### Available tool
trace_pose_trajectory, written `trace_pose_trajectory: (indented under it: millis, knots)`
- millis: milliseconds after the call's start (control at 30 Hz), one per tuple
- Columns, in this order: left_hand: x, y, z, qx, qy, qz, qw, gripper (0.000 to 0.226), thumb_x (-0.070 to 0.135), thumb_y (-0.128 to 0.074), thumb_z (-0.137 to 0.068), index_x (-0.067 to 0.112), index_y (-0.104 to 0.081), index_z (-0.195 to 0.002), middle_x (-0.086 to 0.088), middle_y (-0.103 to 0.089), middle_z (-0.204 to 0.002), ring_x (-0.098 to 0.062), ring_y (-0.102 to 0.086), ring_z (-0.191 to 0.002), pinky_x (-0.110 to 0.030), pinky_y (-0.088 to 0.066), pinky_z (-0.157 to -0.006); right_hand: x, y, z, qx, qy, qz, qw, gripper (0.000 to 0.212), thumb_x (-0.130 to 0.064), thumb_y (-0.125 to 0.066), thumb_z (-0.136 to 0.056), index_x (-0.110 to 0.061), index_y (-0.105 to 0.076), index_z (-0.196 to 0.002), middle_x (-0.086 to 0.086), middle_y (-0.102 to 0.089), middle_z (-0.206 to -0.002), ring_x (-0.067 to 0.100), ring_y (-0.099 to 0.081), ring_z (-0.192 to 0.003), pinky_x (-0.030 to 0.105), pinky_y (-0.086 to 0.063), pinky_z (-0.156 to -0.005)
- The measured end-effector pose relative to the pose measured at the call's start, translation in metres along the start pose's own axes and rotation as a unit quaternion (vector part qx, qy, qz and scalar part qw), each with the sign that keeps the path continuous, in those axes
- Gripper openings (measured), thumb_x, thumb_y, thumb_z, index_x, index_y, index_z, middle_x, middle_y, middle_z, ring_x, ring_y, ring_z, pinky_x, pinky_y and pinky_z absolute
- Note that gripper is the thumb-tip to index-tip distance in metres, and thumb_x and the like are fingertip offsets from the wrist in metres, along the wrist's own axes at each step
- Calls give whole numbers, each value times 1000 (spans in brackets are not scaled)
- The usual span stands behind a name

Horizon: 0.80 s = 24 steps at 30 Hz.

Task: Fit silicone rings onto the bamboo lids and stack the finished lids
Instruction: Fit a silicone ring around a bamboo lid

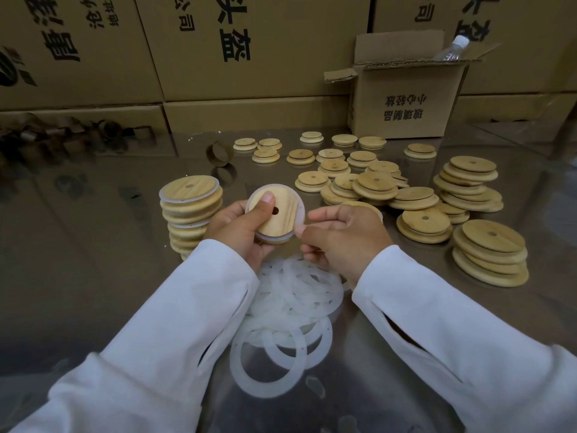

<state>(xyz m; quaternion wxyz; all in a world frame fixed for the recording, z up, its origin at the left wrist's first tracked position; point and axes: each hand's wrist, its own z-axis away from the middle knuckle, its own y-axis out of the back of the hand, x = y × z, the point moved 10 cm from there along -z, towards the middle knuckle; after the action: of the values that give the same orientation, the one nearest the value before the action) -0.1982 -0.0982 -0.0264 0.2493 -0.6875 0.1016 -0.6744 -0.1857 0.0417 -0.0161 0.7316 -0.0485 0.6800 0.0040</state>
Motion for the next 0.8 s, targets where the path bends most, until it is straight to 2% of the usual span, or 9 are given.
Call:
trace_pose_trajectory:
  millis: [133, 267, 367, 467, 533, 667, 800]
  knots:
    - [-1, 0, 0, -2, 7, 5, 1000, 11, 9, -59, -85, -1, -58, -85, -12, -67, -76, -19, -68, -67, -33, -59, -58, -3, 7, -1, 20, -7, 0, 1000, 33, -13, -72, -78, -16, -51, -102, 1, -63, -78, 5, -57, -46, 20, -52, -49]
    - [-1, -3, 2, -18, 7, -28, 999, 9, 10, -59, -84, 1, -62, -84, -10, -69, -73, -19, -68, -69, -28, -58, -58, -10, 9, -4, 23, 26, 62, 997, 23, -24, -65, -84, -23, -53, -105, -1, -67, -81, 2, -58, -46, 24, -50, -58]
    - [-1, -6, 4, -25, -5, -73, 997, 12, 11, -59, -85, 0, -63, -86, -11, -68, -75, -19, -67, -68, -25, -56, -55, -11, 8, -5, 14, 49, 79, 996, 18, -20, -63, -86, -23, -54, -101, 0, -67, -70, 2, -57, -44, 21, -49, -55]
    - [-2, -11, 7, -42, -3, -97, 994, 16, 12, -55, -88, 0, -64, -94, -13, -68, -82, -20, -67, -73, -25, -58, -60, -10, 14, -9, 35, 56, 49, 997, 18, -16, -65, -84, -23, -52, -94, -2, -64, -54, 4, -56, -42, 17, -47, -46]
    - [-6, -14, 9, -56, 18, -107, 993, 19, 11, -52, -90, 0, -63, -102, -13, -68, -84, -20, -67, -73, -27, -58, -62, -9, 20, -13, 54, 54, 14, 997, 17, -13, -65, -84, -20, -52, -92, -1, -62, -50, 8, -56, -39, 19, -46, -43]
    - [-6, -8, 9, -30, 45, -129, 990, 22, 5, -50, -91, 3, -59, -112, -16, -61, -97, -23, -62, -73, -22, -53, -44, -4, 25, -16, 73, 46, 4, 996, 22, -22, -66, -84, -20, -49, -98, 6, -66, -74, 10, -59, -40, 20, -47, -42]
    - [1, 7, 3, 32, 24, -118, 992, 25, 1, -53, -89, 14, -55, -110, -16, -57, -110, -28, -62, -89, -22, -55, -48, -13, 42, -19, 115, 74, 45, 990, 15, -32, -60, -87, -26, -48, -94, 0, -65, -79, 5, -57, -39, 19, -44, -41]
